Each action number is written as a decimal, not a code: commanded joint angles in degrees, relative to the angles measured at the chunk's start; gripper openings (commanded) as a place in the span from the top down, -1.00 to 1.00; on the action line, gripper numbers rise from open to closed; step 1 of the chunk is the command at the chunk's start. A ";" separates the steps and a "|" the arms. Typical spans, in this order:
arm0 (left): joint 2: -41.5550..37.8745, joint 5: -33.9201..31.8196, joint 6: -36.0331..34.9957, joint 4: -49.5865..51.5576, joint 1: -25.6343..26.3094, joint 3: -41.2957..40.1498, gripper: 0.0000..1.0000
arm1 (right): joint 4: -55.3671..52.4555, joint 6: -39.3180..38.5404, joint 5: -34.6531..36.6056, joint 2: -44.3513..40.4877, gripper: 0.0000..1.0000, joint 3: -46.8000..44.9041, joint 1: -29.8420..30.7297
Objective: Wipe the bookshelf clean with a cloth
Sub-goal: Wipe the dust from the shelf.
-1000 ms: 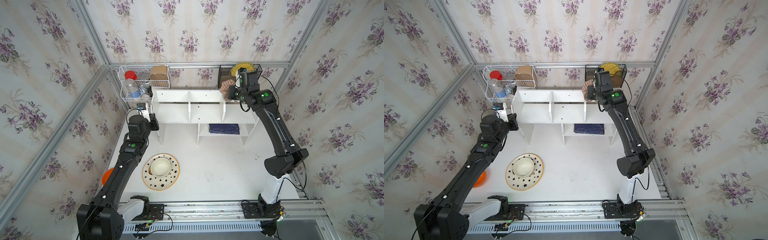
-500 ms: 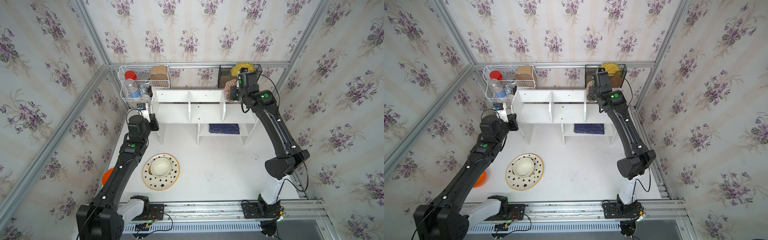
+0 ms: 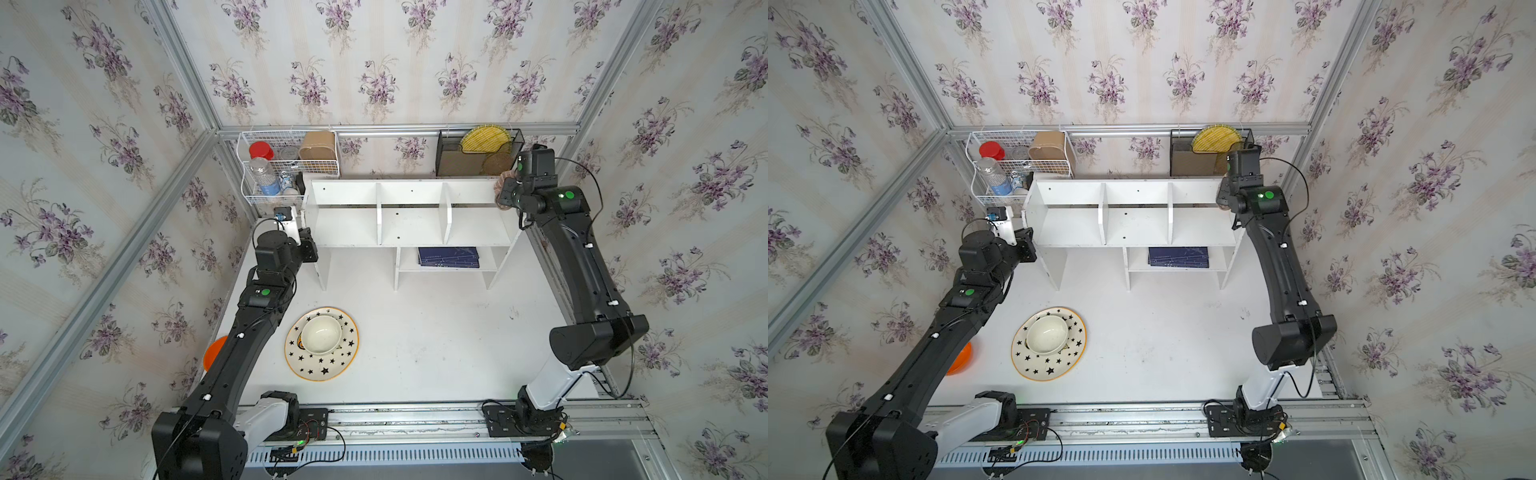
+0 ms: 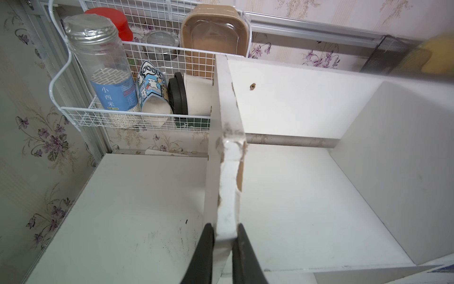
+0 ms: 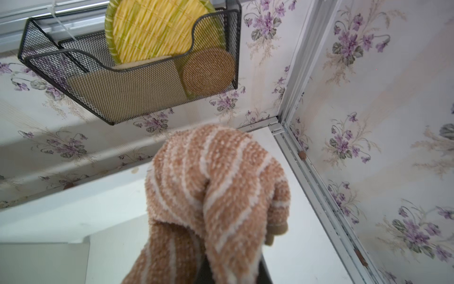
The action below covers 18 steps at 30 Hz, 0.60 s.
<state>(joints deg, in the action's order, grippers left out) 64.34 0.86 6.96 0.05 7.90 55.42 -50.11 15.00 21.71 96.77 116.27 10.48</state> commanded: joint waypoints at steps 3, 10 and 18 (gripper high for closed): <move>-0.19 2.55 2.44 0.87 0.01 -0.06 1.00 | -0.49 0.40 0.08 -6.11 1.00 -7.69 0.56; -0.05 2.53 2.36 0.97 0.01 -0.05 1.00 | 0.89 2.55 1.23 -11.45 1.00 -16.51 5.64; -0.31 2.59 2.35 0.92 0.01 -0.13 1.00 | -0.43 2.82 0.97 -3.64 1.00 -4.12 5.69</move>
<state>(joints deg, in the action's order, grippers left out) 64.29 0.82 6.94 0.10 7.90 55.42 -50.06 16.93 22.61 91.31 108.22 16.10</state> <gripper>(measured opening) 0.157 0.121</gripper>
